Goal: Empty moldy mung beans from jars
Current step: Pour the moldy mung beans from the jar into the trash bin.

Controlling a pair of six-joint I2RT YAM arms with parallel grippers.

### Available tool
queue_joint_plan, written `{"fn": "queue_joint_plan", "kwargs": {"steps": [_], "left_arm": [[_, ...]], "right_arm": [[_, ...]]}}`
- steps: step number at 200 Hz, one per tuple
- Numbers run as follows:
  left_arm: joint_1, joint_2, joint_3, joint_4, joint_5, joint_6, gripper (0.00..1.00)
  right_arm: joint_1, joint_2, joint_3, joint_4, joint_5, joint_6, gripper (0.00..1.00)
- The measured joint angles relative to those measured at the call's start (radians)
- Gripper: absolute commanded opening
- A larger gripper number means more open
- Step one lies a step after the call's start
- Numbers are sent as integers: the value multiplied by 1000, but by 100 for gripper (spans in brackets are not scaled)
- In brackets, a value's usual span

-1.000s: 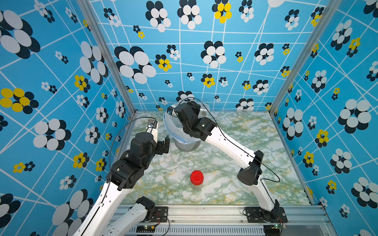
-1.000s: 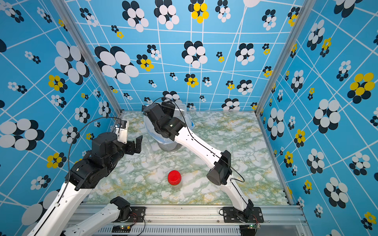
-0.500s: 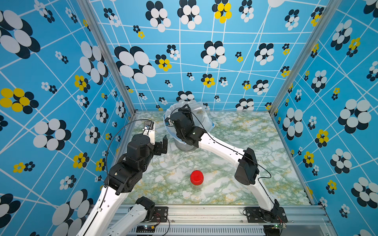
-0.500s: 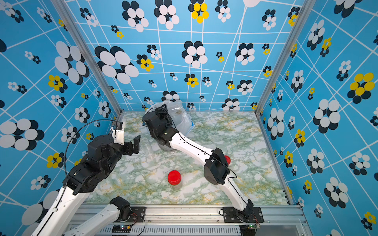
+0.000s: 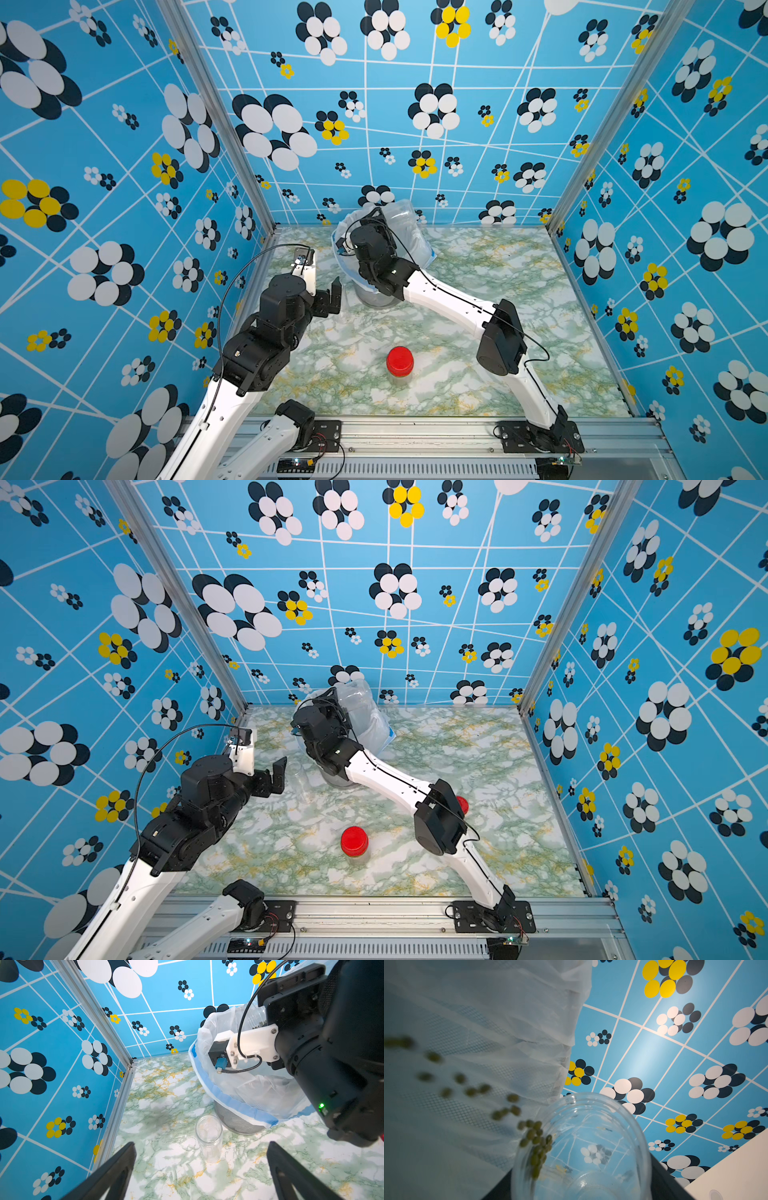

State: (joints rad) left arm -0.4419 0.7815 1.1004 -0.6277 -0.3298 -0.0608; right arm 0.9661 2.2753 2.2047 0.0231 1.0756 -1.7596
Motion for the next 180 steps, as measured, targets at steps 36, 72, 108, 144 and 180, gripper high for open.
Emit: {"fn": "queue_joint_plan", "kwargs": {"steps": [36, 72, 108, 144, 180], "left_arm": [[3, 0, 0, 0, 8, 0, 99], [3, 0, 0, 0, 16, 0, 100], [4, 0, 0, 1, 23, -2, 100], [4, 0, 0, 1, 31, -5, 99], [5, 0, 0, 1, 36, -7, 100]], "right_arm": [[-2, -18, -1, -5, -5, -10, 52], [-14, -30, -13, 15, -4, -37, 52], [-19, -32, -13, 16, -5, -40, 52], [-18, -42, -13, 15, -5, -31, 52], [-16, -61, 97, -120, -14, 133, 52]]}}
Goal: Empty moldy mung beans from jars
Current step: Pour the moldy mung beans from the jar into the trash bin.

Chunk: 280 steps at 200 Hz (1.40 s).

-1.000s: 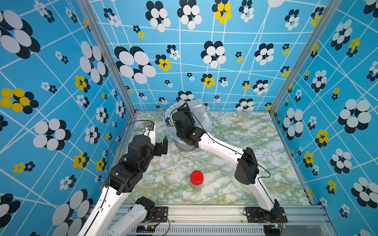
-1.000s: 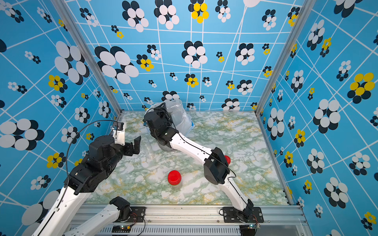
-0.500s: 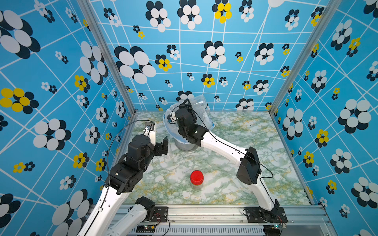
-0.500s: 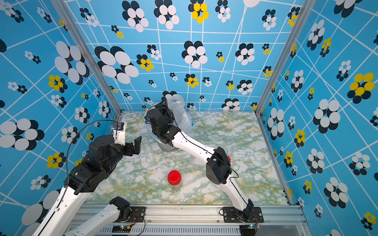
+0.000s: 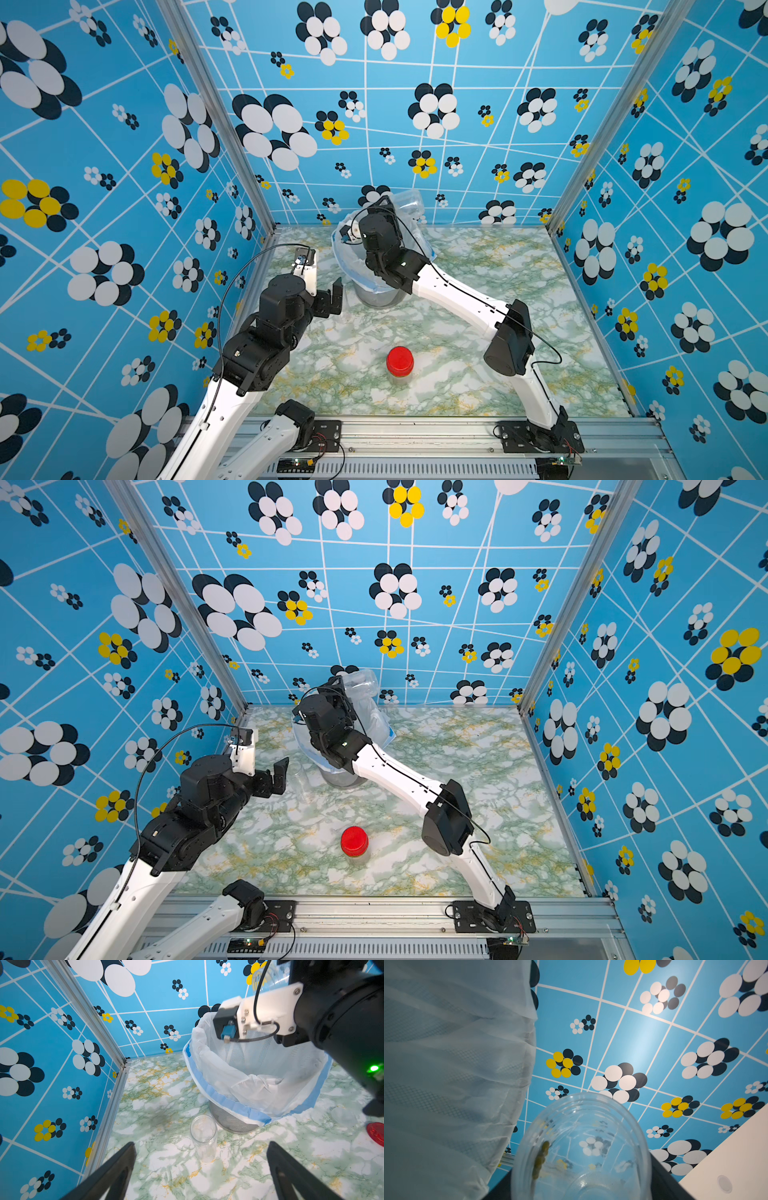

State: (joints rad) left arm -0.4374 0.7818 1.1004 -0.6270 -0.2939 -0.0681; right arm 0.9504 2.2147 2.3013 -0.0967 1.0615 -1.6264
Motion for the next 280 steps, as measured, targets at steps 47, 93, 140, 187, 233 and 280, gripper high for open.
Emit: {"fn": "queue_joint_plan", "kwargs": {"steps": [47, 93, 140, 187, 233, 280], "left_arm": [[4, 8, 0, 0, 28, -14, 100], [4, -132, -43, 76, 192, -23, 99], [-17, -198, -90, 149, 375, -48, 100], [-119, -188, -177, 105, 352, -35, 100], [-159, -187, -183, 105, 288, -37, 100], [-161, -139, -181, 93, 187, -37, 100]], "right_arm": [[9, -85, 300, -391, -84, 484, 51], [-124, -299, 397, -767, -284, 1007, 48], [-305, -727, -348, -622, -557, 1314, 49], [-430, -878, -977, -388, -755, 1489, 45], [-413, -830, -880, -355, -751, 1476, 43], [-219, -614, -521, -364, -533, 1220, 43]]}}
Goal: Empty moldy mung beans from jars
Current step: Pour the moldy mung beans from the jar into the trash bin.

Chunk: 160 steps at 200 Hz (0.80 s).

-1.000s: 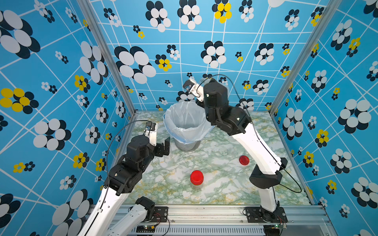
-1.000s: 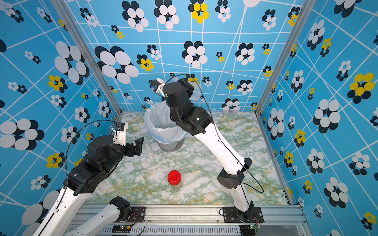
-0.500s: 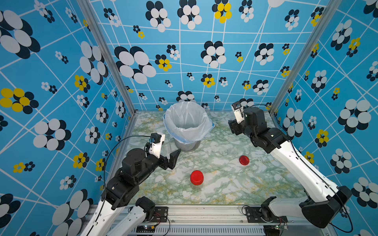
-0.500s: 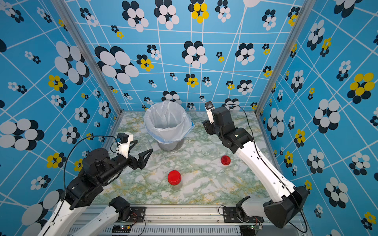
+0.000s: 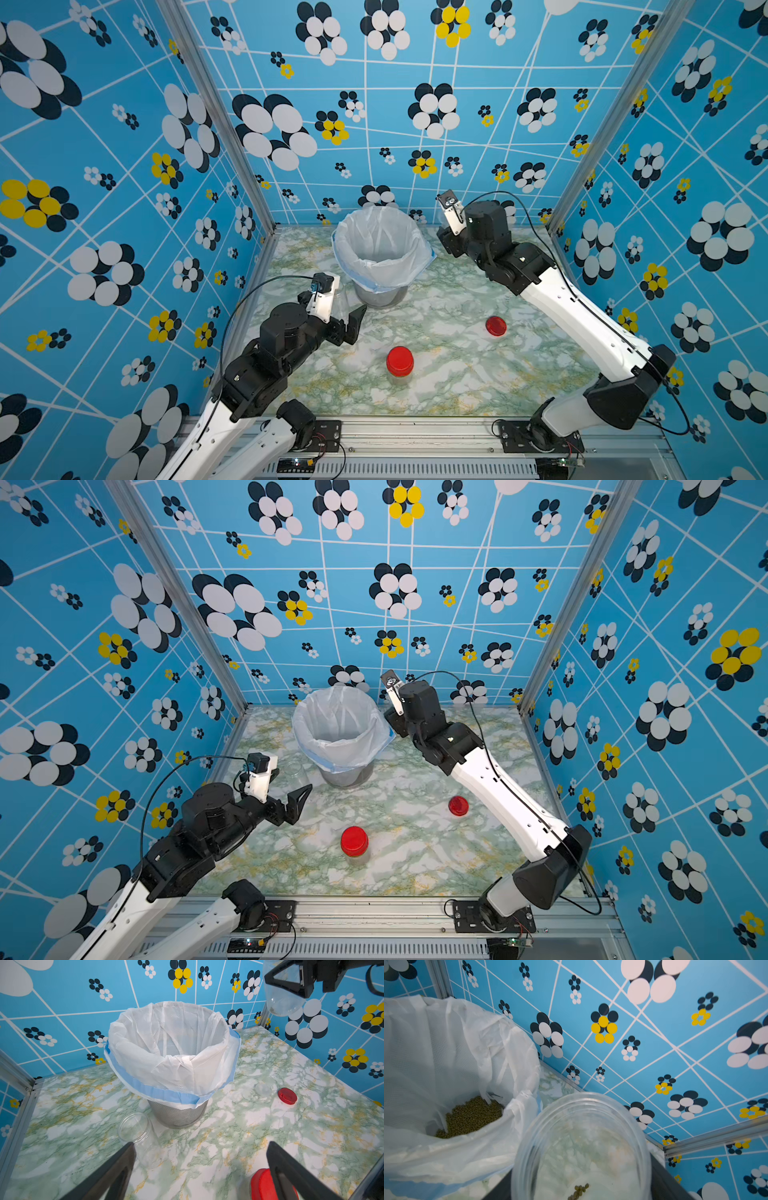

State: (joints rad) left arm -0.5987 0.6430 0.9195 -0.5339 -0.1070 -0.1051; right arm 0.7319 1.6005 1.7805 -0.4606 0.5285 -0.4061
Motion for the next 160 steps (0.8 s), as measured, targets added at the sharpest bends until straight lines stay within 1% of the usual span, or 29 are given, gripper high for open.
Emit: {"fn": "queue_joint_plan", "kwargs": {"steps": [19, 40, 76, 102, 134, 160], "left_arm": [[-4, 48, 21, -23, -39, 0, 99], [-5, 80, 28, -42, -69, -2, 99], [-5, 68, 28, -71, -106, -8, 100], [-5, 53, 28, -73, -118, -12, 100], [-5, 50, 28, -74, -119, -15, 100], [-5, 37, 27, -75, -133, -15, 99]], "right_arm": [[74, 126, 142, -3, 103, -124, 42], [122, 256, 280, -23, 177, -218, 42], [170, 404, 452, -48, 285, -385, 42], [210, 523, 608, -31, 389, -550, 42], [248, 600, 624, 50, 459, -724, 42], [256, 645, 599, 137, 496, -866, 42]]}}
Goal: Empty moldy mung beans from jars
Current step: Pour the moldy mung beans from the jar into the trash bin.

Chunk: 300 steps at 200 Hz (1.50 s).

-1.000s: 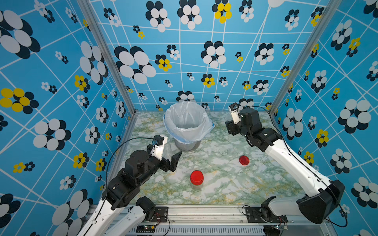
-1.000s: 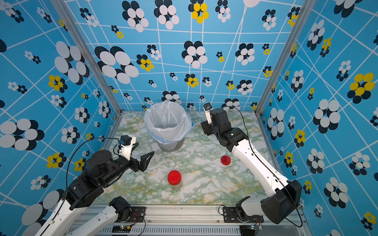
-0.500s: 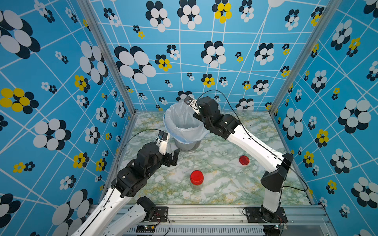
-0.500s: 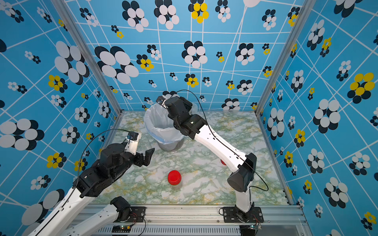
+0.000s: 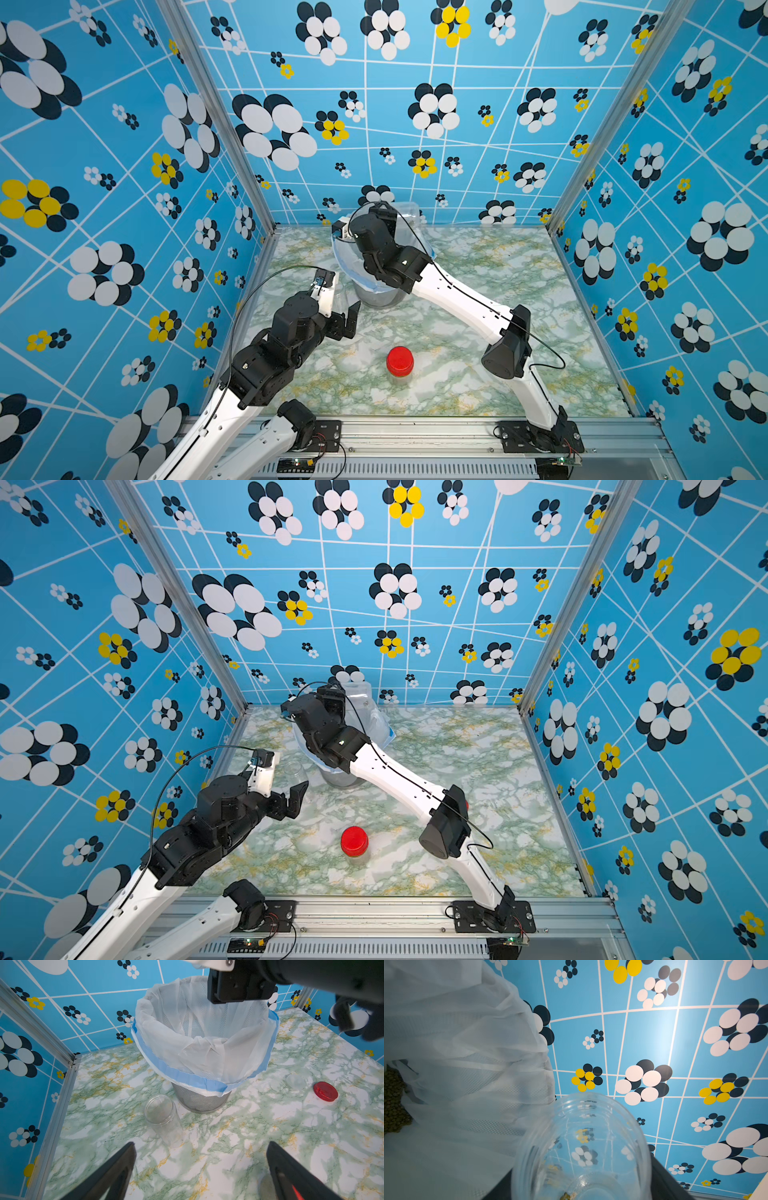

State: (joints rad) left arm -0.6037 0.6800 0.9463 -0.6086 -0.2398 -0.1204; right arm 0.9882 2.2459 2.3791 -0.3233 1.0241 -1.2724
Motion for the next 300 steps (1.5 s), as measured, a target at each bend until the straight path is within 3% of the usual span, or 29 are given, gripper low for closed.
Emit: {"fn": "queue_joint_plan", "kwargs": {"steps": [36, 68, 108, 194, 222, 300], "left_arm": [[0, -26, -3, -6, -12, 0, 99], [0, -29, -9, -9, -13, 0, 100], [0, -29, -9, -13, -16, 0, 99], [0, -29, -9, -13, -16, 0, 99], [0, -29, -9, -14, -19, 0, 100], [0, -29, -14, -13, -23, -5, 100]], "right_arm": [[0, 27, -40, 142, 44, -166, 43], [0, 29, -139, 377, 62, -413, 43], [-1, 29, -175, 496, 63, -599, 42], [-28, 6, -190, 497, 67, -636, 37], [-29, -2, -116, 404, 68, -557, 38], [-29, -65, -230, 379, 75, -517, 38]]}}
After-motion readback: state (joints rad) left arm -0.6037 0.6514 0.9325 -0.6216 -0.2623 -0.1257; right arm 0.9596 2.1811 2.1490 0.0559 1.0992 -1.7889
